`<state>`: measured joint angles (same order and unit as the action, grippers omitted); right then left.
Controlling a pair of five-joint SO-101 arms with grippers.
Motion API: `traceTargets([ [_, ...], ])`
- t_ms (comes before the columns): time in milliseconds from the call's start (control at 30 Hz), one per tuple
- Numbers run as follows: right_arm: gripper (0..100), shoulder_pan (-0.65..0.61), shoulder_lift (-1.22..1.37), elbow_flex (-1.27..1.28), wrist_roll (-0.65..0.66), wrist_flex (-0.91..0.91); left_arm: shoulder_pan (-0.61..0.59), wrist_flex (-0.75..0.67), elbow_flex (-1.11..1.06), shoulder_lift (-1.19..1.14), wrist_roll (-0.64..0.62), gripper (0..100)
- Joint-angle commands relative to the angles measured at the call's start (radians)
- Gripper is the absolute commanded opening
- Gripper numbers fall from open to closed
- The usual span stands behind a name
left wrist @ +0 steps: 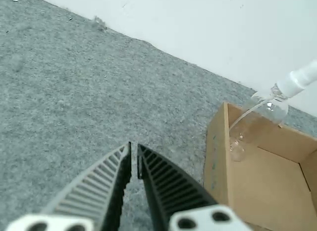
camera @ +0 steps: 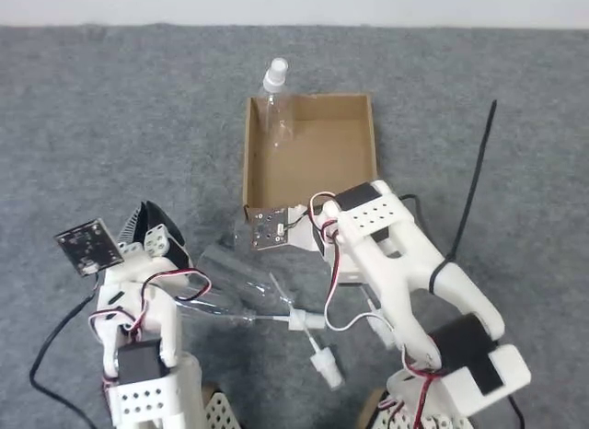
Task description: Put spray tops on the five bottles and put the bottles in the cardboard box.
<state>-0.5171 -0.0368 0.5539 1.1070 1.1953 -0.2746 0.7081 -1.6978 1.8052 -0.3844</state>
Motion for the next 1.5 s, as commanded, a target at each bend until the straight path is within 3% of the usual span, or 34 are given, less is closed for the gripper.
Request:
traceTargets([
  [0,24.6,0.016,0.008,-0.017,0.011,-0.033,0.002,0.003,0.013,0.020,0.008,1],
  [267,24.6,0.016,0.054,-0.017,-0.003,-0.045,0.003,0.003,0.013,0.020,0.008,1],
  [900,24.6,-0.007,0.047,-0.060,-0.364,-0.099,0.003,0.003,0.013,0.020,0.008,1],
  [1067,25.5,-0.008,0.045,-0.063,-0.370,-0.073,0.003,0.003,0.013,0.020,0.008,1],
  [1200,31.8,-0.008,0.044,-0.063,-0.361,-0.050,0.003,0.003,0.013,0.020,0.008,1],
  [1467,28.1,0.018,0.050,-0.051,-0.215,-0.047,0.003,0.003,0.013,0.020,0.008,1],
])
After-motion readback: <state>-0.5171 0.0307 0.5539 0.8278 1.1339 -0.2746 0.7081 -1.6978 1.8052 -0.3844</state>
